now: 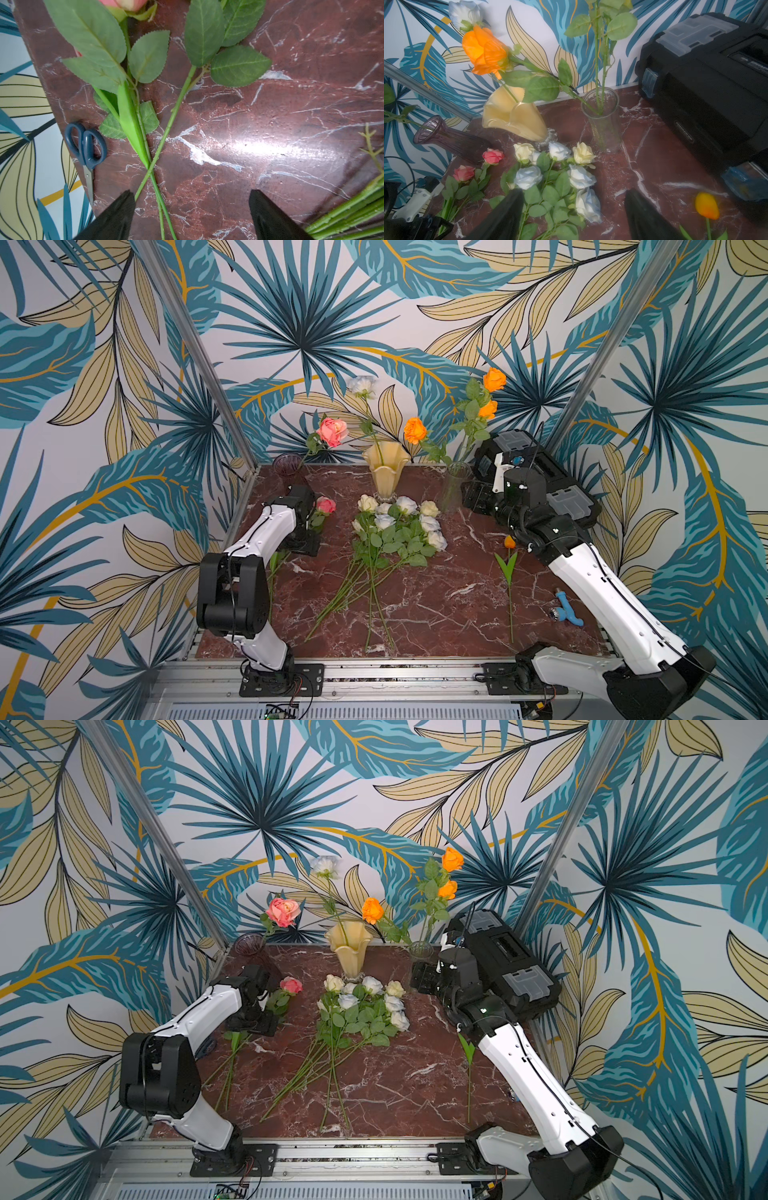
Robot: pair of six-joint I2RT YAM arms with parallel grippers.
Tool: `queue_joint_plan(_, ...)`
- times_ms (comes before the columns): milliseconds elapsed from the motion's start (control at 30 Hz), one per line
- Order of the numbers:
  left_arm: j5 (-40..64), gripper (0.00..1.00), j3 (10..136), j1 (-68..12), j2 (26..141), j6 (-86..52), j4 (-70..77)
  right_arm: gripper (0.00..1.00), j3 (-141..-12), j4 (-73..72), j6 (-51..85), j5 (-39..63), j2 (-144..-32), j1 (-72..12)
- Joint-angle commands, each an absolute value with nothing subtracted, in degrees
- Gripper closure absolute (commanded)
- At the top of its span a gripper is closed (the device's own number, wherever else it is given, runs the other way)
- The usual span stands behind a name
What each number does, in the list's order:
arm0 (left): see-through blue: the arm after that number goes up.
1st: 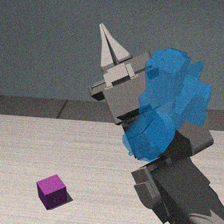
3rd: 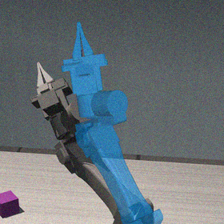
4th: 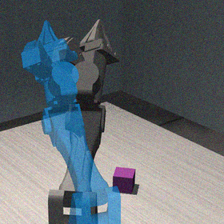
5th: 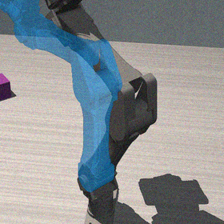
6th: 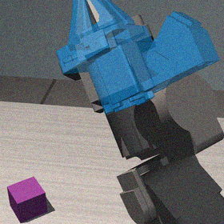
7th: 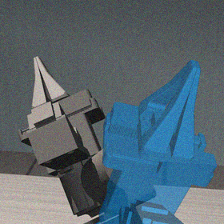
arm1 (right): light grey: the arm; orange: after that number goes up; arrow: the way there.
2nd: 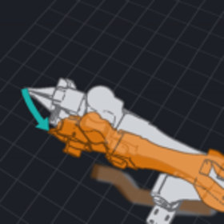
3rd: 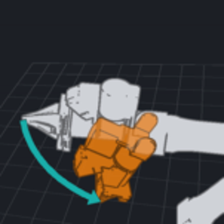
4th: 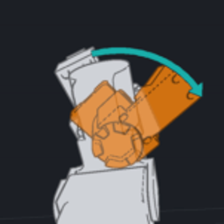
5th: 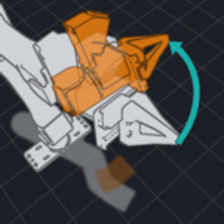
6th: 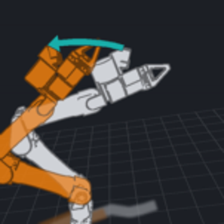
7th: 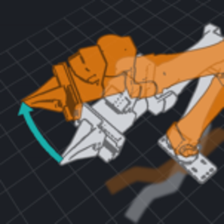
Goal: Arrange the flowers in different vases according to their variety
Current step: Pick up the flower at the center of the board.
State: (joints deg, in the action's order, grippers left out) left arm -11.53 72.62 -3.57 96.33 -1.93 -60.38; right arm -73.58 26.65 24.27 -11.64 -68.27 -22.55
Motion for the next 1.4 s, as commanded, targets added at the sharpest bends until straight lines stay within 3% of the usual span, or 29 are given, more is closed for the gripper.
queue_joint_plan(0,-10.24,0.1,75.84,-2.41,99.15,1.88,-61.61,0.19,-72.19,27.42,25.06,-11.88,-66.73,-22.63)
queue_joint_plan(500,-12.98,0.14,77.18,-0.39,107.82,5.19,-56.2,0.22,-70.07,26.8,25.93,-13.12,-64.37,-22.5)
queue_joint_plan(800,-10.67,0.3,77.46,0.24,110.23,5.1,-54.69,0.22,-70.22,26.94,26.19,-14.11,-63.37,-22.21)
queue_joint_plan(1033,-9.35,0.35,77.43,0.32,111.0,4.79,-54.57,0.22,-70.1,26.88,26.54,-14.5,-63.33,-22.13)
queue_joint_plan(1367,-8.77,0.68,77.64,0.33,111.34,4.11,-55.11,0.22,-69.08,26.96,26.85,-15.38,-61.65,-22.13)
